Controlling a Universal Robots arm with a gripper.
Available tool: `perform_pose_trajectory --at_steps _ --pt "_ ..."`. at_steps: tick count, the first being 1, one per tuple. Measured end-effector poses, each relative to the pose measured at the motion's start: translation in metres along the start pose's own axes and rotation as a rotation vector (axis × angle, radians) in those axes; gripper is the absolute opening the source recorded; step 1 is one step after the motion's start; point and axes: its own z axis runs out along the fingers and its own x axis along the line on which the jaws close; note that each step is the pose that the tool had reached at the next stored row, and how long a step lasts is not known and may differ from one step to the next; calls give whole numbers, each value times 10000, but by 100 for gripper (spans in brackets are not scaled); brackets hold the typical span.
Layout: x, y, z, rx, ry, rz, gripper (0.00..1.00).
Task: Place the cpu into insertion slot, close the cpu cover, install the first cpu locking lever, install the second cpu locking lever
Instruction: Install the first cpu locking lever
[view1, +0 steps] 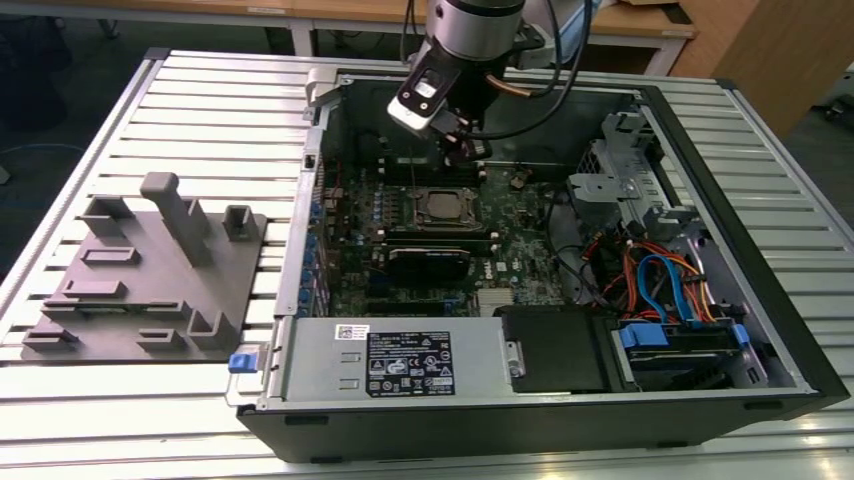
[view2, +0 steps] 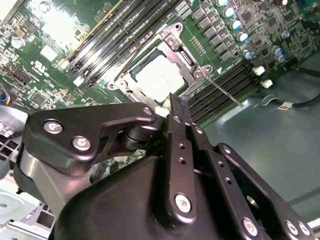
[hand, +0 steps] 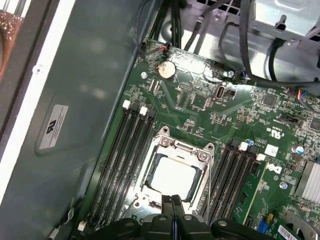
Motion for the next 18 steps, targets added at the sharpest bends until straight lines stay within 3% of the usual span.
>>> perform_pose_trajectory --at_steps 18 --pt "8 -14 3 56 2 -825 11"
